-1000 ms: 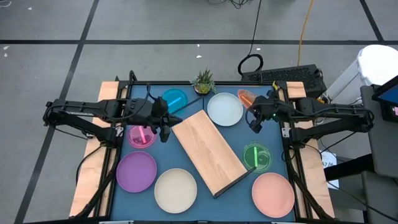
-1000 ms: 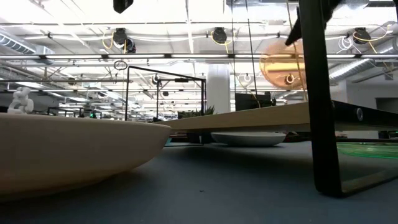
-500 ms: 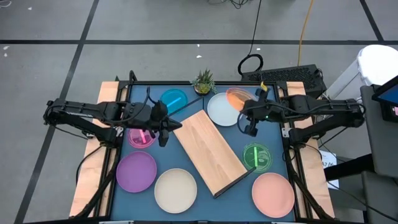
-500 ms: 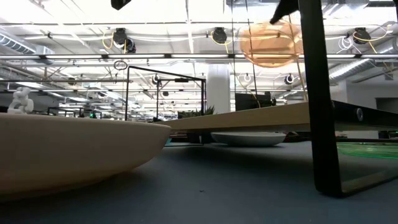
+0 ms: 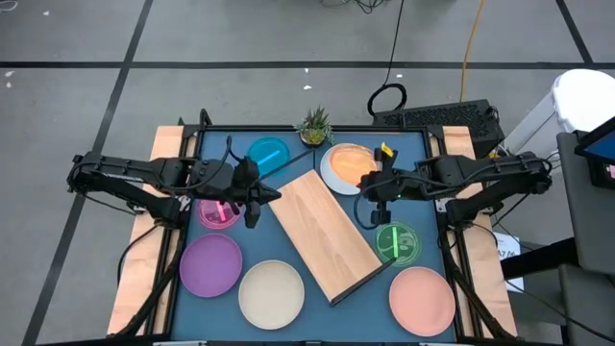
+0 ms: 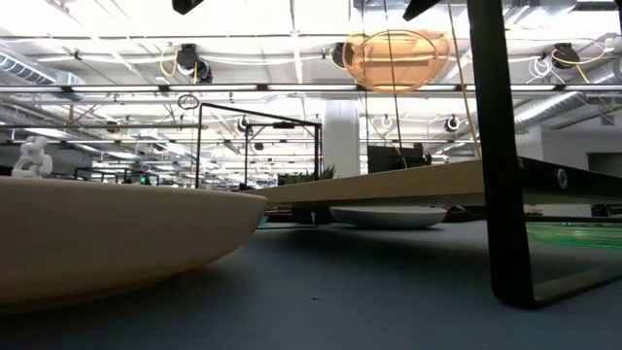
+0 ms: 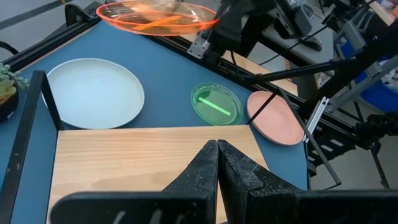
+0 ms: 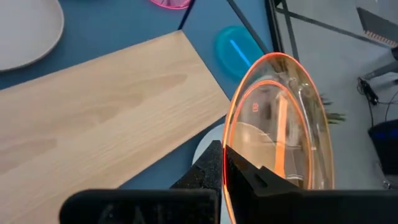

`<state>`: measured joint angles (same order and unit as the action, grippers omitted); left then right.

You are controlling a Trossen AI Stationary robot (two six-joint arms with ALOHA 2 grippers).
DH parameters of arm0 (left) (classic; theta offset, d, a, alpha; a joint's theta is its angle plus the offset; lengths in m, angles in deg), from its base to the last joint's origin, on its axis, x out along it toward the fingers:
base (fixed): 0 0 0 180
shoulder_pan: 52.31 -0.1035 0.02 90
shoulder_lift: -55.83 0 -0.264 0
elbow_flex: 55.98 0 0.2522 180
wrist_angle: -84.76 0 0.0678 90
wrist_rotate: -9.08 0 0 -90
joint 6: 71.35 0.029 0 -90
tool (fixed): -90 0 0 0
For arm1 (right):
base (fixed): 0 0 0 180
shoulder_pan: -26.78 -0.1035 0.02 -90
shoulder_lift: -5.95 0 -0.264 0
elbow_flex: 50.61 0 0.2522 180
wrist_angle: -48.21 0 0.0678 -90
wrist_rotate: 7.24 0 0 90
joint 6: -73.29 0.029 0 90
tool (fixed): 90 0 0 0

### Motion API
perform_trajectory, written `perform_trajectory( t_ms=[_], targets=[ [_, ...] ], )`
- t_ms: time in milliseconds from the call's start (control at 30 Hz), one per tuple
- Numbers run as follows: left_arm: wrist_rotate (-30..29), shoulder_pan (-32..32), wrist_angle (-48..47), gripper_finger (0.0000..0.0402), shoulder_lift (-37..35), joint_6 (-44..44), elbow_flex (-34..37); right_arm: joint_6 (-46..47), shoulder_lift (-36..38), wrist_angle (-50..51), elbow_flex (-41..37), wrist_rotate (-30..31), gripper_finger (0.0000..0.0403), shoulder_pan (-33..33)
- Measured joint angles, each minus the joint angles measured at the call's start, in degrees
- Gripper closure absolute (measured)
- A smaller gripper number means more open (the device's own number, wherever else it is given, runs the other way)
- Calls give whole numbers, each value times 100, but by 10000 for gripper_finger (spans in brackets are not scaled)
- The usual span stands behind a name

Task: Place and stack plates onto a shelf
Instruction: Put the small orange plate on the shelf

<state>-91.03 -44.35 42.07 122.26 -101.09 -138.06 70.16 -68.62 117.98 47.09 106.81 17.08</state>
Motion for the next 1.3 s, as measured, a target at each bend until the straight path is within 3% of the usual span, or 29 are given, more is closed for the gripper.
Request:
perform_trajectory(
  t_ms=[333,967,1300],
  targets=[
    [-2,0,0,390,0,-4,0,-593,-224,-552,0,-52,403,-98],
    [-52,0,-2,390,0,-81,0,-1929,-1280,-1355,0,-1637,403,21],
    [-63,0,-7,390,0,-60,0,-2214,-1847,-1848,0,-1983,403,262]
  ],
)
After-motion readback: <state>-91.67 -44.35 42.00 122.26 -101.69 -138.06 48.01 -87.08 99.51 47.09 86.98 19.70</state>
